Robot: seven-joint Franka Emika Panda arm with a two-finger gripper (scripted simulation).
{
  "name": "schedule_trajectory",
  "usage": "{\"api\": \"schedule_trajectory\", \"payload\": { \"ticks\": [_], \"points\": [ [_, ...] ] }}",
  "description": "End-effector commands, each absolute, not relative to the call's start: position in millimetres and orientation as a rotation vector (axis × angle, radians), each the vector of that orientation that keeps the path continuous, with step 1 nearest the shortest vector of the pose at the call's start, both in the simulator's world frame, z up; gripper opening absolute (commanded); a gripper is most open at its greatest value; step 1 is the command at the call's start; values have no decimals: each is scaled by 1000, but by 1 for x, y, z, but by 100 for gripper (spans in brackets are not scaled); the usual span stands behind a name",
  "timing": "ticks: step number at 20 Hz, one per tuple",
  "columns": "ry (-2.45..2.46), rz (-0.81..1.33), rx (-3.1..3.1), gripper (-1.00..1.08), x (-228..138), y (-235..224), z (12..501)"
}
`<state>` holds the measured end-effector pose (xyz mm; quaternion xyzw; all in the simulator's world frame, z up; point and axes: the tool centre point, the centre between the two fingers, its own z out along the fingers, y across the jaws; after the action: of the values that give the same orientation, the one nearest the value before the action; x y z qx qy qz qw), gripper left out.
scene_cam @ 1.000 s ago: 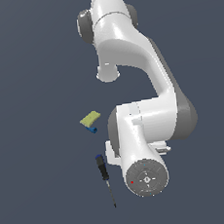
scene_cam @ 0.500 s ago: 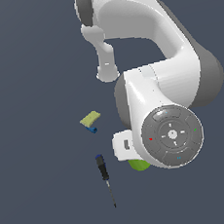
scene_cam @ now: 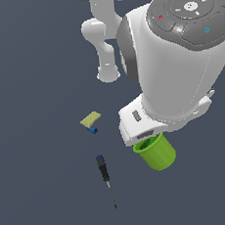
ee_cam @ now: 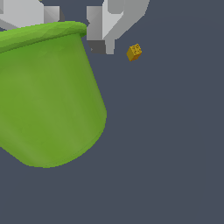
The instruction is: Pick up a designated object from a clutter of objects.
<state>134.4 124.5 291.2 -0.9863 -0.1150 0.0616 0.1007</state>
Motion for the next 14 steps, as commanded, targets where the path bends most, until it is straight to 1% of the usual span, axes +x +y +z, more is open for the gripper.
{"api": "schedule_trajectory", "payload": {
  "ticks": [1, 14],
  "points": [
    [-395, 79, -2897, -100, 133, 129, 314],
    [-634, -372, -2752, -100, 103, 141, 411]
  ]
}}
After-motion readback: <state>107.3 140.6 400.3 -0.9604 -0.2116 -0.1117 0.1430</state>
